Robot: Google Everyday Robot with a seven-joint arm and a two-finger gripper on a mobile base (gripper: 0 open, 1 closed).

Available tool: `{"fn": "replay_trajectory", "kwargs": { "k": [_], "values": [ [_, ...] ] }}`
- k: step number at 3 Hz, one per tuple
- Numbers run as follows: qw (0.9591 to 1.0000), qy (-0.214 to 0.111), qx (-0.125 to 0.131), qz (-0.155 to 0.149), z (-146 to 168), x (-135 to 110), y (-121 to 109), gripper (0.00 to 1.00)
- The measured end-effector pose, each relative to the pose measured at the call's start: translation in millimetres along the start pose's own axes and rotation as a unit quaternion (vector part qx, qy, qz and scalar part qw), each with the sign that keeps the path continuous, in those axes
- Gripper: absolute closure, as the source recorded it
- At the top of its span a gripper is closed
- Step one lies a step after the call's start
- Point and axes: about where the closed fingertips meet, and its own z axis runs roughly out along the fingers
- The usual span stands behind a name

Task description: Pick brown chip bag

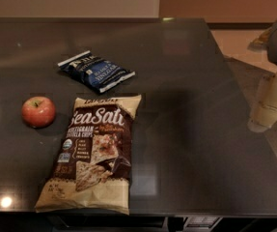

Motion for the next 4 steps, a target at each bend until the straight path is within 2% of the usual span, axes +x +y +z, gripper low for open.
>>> {"fn": "replay_trajectory", "kwargs": {
  "k": [1,2,3,4],
  "values": [
    [1.0000,0.000,0.000,0.000,0,0,0,0.00],
    [0.9995,-0.008,-0.010,-0.027,4,-12,-1,0.00],
    [0.9959,-0.033,-0.025,-0.080,14,-42,-5,0.00],
    [0.9886,-0.055,-0.038,-0.135,24,-74,-4,0.00]
  ]
}}
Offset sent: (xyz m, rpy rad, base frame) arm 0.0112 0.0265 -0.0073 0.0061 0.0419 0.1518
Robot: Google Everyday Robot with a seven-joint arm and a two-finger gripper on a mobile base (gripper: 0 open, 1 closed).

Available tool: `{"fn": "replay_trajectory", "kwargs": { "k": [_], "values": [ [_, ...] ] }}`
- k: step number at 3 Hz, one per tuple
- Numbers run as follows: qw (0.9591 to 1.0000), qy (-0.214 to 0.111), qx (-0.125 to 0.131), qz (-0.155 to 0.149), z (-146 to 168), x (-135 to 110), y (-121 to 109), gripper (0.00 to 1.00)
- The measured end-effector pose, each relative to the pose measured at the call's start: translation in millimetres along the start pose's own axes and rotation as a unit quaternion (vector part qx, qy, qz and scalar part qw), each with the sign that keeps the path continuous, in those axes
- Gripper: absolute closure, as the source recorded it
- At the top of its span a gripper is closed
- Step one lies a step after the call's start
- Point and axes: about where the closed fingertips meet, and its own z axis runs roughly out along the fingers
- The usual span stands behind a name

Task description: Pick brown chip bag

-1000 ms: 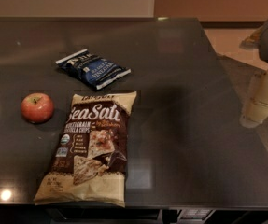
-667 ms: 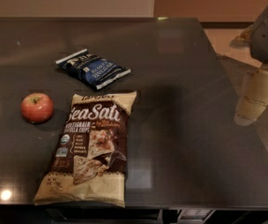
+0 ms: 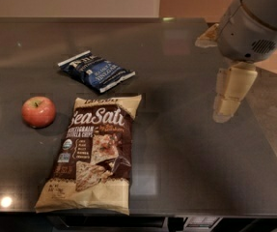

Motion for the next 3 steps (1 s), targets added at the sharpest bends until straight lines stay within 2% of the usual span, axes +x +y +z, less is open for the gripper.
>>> {"fn": "replay_trajectory", "kwargs": {
  "k": [1,2,3],
  "values": [
    [0.9981,-0.018,-0.016,-0.056,14,-27,-3,0.00],
    [0.9921,-0.032,-0.034,-0.117,30,-48,1,0.00],
    [0.9810,-0.047,-0.055,-0.180,46,-64,9,0.00]
  ]
}}
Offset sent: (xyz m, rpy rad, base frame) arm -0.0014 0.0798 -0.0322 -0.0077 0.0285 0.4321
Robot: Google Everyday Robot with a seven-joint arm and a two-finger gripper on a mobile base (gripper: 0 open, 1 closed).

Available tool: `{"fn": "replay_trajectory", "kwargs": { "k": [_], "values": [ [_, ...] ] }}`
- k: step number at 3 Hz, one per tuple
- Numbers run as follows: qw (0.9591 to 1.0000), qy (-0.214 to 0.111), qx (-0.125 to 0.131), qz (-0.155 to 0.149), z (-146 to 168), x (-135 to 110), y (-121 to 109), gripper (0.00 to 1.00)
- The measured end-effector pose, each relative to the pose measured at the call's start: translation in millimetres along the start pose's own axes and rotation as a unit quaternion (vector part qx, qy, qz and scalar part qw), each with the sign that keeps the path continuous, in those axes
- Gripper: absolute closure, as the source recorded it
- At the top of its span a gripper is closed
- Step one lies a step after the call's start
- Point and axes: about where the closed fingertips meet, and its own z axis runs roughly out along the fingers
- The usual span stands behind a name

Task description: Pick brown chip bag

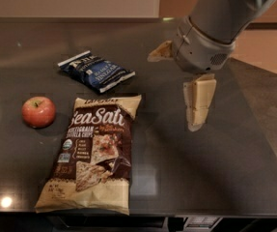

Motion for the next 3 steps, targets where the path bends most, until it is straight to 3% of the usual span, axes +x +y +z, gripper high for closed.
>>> {"fn": "replay_trajectory", "kwargs": {
  "k": [1,3],
  "values": [
    [0.9981,-0.014,-0.017,-0.058,16,-17,1,0.00],
    [0.9896,-0.029,-0.041,-0.135,49,-62,-11,0.00]
  ]
}}
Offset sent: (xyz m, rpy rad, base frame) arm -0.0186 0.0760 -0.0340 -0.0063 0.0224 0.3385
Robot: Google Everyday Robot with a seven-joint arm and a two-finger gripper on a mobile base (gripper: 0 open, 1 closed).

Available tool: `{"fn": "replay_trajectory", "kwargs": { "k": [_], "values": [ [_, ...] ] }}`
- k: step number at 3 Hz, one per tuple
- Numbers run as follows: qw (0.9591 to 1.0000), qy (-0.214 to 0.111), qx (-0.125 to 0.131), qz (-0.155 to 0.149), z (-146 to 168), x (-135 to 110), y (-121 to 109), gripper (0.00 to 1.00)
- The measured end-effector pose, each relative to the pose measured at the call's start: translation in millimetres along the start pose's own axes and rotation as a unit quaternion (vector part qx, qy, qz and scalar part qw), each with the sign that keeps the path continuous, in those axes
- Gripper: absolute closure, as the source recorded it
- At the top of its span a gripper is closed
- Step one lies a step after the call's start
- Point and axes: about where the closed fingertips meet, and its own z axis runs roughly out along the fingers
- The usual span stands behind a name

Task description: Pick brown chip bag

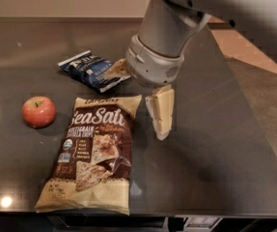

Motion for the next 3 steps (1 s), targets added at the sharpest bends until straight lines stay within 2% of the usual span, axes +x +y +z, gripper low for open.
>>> {"fn": "replay_trajectory", "kwargs": {
  "k": [1,3],
  "values": [
    [0.9997,0.000,-0.010,-0.023,15,-15,-14,0.00],
    [0.9972,0.013,-0.028,-0.069,46,-24,-21,0.00]
  ]
}}
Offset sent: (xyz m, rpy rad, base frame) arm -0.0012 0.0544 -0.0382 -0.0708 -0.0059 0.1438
